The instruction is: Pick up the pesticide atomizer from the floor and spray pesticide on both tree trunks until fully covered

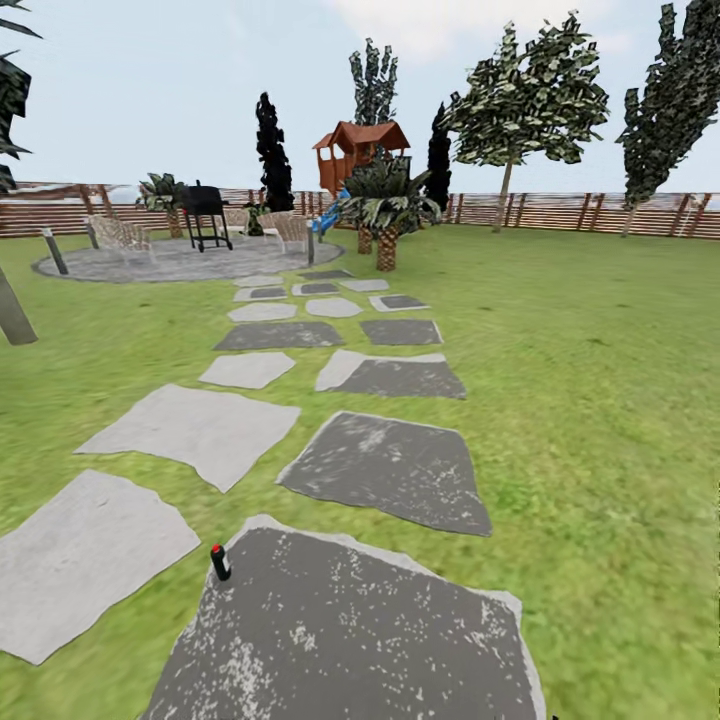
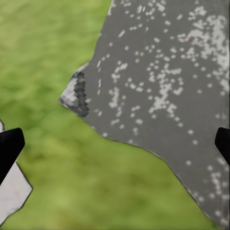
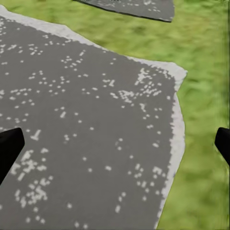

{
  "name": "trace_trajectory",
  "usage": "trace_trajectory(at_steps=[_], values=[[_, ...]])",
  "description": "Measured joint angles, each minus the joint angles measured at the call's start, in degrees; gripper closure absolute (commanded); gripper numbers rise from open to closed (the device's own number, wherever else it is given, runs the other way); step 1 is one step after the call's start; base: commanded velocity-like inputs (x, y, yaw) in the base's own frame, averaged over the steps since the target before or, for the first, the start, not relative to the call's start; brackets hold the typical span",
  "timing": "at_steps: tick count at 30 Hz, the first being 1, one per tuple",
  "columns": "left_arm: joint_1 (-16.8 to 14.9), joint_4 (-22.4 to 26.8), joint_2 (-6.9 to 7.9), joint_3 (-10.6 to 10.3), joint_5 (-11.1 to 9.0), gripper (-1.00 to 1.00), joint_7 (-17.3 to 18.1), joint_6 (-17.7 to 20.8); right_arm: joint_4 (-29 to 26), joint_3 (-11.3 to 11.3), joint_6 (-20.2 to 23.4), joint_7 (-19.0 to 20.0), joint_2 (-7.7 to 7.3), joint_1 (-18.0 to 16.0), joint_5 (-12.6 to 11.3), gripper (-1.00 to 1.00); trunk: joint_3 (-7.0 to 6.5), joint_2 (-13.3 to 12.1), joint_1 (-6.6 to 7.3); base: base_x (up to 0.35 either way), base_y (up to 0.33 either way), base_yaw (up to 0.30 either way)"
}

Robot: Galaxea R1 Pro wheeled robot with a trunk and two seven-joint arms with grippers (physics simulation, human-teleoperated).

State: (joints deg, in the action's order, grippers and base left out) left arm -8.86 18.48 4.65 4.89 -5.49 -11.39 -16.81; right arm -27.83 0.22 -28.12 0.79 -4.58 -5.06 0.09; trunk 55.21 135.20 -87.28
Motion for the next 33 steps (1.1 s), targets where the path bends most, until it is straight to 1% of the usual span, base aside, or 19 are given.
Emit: trace_trajectory(at_steps=[4,17,21,29,33], values=[[0.02,0.03,0.0,0.01,0.0,-1.0,-0.01,-0.02,0.03,-0.06,-0.01,0.0,0.03,-0.02,0.0,-1.0,0.0,0.0,-0.01,0.016,-0.015,0.172],[0.02,0.12,0.01,-0.13,0.08,-1.0,0.17,0.0,0.04,-0.06,-0.01,0.0,0.03,-0.02,0.0,-1.0,0.0,0.0,-0.01,0.01,-0.001,0.272],[0.02,0.12,0.01,-0.07,0.08,-1.0,0.14,0.0,0.04,-0.06,-0.01,0.0,0.03,-0.02,0.0,-1.0,0.0,0.0,0.01,0.214,0.0,0.278],[0.02,0.12,0.01,-0.06,0.01,-1.0,0.08,-0.03,0.04,-0.05,-0.01,0.0,0.03,-0.02,0.0,-1.0,0.0,0.0,0.02,0.328,-0.009,0.278],[0.02,0.11,0.01,-0.06,0.02,-1.0,0.1,-0.04,0.03,-0.05,-0.01,0.0,0.03,-0.02,0.0,-1.0,0.0,0.0,0.02,0.314,-0.101,0.278]])
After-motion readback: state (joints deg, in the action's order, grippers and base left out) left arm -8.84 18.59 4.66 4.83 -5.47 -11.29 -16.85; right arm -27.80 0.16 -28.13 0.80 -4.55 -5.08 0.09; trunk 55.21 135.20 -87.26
